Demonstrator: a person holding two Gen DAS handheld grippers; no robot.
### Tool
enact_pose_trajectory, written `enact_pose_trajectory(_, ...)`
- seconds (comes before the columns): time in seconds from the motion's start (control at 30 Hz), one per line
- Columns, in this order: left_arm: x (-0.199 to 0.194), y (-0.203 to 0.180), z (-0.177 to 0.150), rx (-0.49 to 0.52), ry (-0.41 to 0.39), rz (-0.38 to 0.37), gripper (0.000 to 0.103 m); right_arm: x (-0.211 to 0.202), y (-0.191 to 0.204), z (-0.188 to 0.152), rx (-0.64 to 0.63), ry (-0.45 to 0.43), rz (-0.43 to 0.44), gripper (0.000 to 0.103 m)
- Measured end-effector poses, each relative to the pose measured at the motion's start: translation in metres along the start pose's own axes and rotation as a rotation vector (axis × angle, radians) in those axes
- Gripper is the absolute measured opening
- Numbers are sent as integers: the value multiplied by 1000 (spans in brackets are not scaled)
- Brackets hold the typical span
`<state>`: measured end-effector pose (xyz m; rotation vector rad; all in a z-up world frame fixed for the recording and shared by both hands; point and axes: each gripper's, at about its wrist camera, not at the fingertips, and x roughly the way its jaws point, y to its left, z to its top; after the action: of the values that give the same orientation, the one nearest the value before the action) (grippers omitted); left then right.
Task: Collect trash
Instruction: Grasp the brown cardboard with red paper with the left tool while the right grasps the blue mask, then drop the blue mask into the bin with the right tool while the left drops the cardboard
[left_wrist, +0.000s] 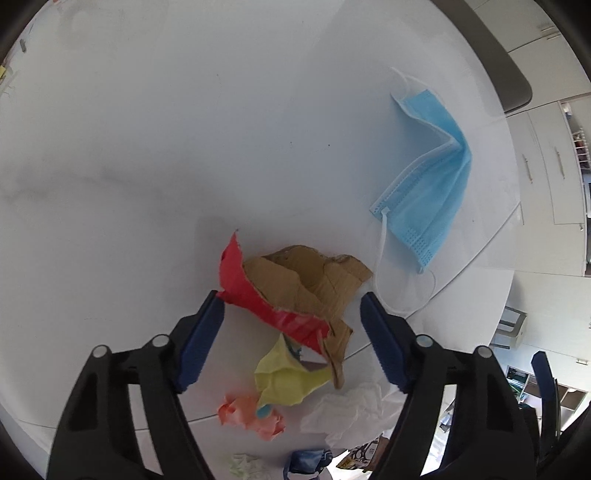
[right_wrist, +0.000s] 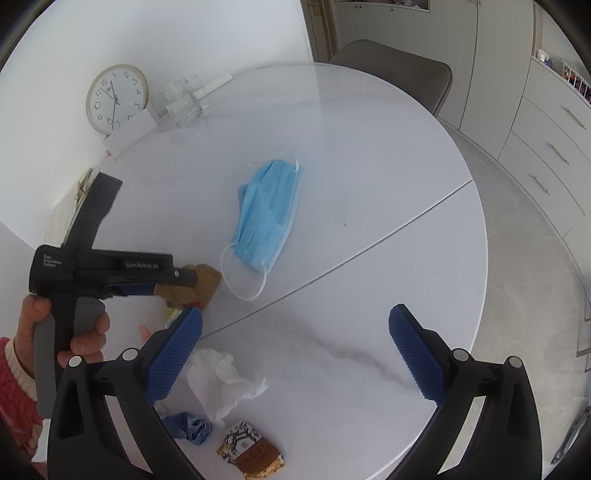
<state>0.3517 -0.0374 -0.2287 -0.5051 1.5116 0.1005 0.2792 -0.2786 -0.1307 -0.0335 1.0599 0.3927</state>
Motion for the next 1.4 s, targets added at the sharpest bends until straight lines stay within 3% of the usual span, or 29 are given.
enact_pose_trajectory(0.17, 3, -5, 6, 10, -14, -1, 47, 13, -1, 9, 0, 10, 15, 100)
enact_pose_trajectory(0.4, -12, -1, 10, 41, -74, -12, 45, 48, 7, 39, 8, 37, 42, 100)
enact_pose_trajectory(0.63, -47, 13, 6, 59, -156, -30, 45, 124, 26, 89, 86, 131, 34, 94)
enact_pose_trajectory(0.7, -54, 17, 5, 59, -173, -27, 45, 142, 32, 94, 71, 161, 25, 86)
enact_pose_trajectory(0.83, -67, 25, 2, 59, -203, -19, 45, 159, 43, 93, 5, 195, -14, 27)
enact_pose_trajectory(0.87, -69, 26, 2, 62, -208, -16, 45, 156, 41, 92, 9, 187, 0, 16)
enact_pose_trajectory(1.1, -91, 4, -11, 150, -262, -22, 45, 72, 6, 67, 77, 50, 47, 14)
enact_pose_trajectory(1.23, -103, -20, -42, 225, -261, -55, 45, 5, -29, 21, 102, -7, 20, 14)
enact_pose_trajectory(1.4, -110, -54, -91, 342, -241, -97, 45, -56, -64, -54, 136, -14, -37, 14)
